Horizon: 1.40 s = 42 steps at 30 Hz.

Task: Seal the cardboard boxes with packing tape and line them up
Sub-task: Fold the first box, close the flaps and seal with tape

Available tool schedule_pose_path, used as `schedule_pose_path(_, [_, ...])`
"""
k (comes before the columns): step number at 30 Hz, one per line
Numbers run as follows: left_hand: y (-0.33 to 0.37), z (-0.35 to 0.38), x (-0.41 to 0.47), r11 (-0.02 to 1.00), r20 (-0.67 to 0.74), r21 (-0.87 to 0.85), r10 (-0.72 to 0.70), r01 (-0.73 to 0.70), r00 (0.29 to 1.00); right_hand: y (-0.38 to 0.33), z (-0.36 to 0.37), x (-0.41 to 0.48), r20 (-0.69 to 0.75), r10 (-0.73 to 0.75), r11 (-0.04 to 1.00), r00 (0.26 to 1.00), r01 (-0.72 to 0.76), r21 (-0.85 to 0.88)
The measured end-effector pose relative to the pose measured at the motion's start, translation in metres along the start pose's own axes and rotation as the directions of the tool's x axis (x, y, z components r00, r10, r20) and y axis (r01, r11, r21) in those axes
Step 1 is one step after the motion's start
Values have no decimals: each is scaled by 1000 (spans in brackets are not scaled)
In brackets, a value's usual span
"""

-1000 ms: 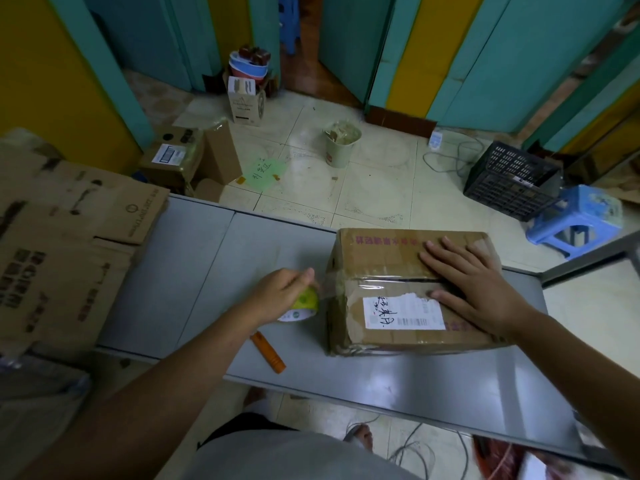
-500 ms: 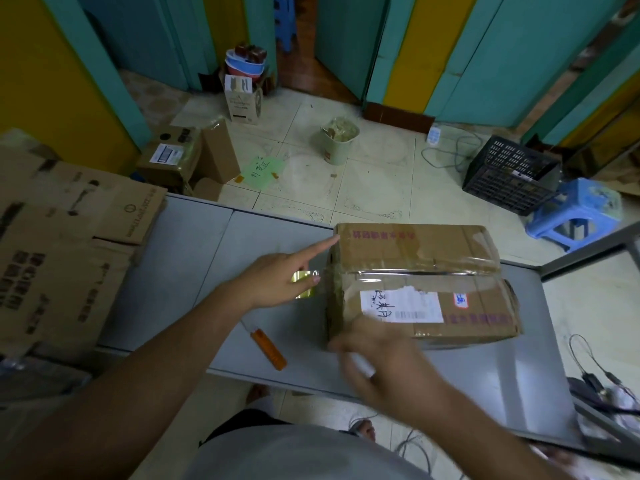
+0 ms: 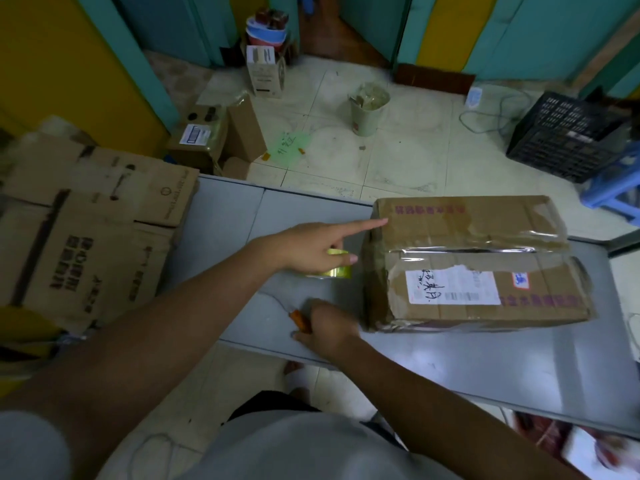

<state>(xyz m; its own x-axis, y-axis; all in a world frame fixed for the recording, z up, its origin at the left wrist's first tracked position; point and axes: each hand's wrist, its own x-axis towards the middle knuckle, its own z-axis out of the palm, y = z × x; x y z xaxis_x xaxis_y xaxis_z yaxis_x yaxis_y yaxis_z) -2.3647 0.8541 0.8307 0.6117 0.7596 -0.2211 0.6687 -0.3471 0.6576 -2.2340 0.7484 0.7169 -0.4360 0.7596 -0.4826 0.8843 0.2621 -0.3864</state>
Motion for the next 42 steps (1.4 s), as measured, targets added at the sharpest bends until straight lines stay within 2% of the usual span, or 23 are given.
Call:
schedule_pose_path(2, [-4,-2,2,997,34,-71,5,-3,999,-2,2,1,-18,-13,998,1000,14,62])
schedule_pose_path(4, [-6,-6,4,991,83,-135,18,-6,996,1,-4,-5,33,-3,975,999,-5,222])
schedule_pose_path(6, [-6,-11,6,985,131,-175,24,-1,991,11,-16,-23,74,39,934,997,-62,353])
schedule_pose_path(8, [-5,-15,8,975,168,-221,46,-8,985,26,-31,-53,82,108,901,991,-132,413])
schedule_pose_path(12, [-5,-21,13,966,225,-258,85,-25,971,46,-63,-132,-18,202,894,979,-177,413])
schedule_pose_path(16, [-9,-19,15,959,249,-284,55,19,967,24,-94,-192,-48,324,826,945,-257,502])
schedule_pose_path(22, [-14,-5,11,948,197,-318,73,-7,978,-22,-138,-214,-177,415,699,893,-187,691])
schedule_pose_path(29, [-12,2,3,961,105,-269,103,-71,989,-39,-161,-160,-232,376,824,897,-209,526])
schedule_pose_path(32, [-8,0,1,959,91,-265,127,-99,988,-38,-165,-147,-212,393,857,895,-273,438])
schedule_pose_path(37, [2,-8,0,971,69,-202,148,-132,987,-36,-173,-133,-131,408,859,903,-331,391])
schedule_pose_path(42, [0,-5,1,990,93,-124,72,-60,993,-31,-183,-110,-60,458,802,887,-383,459])
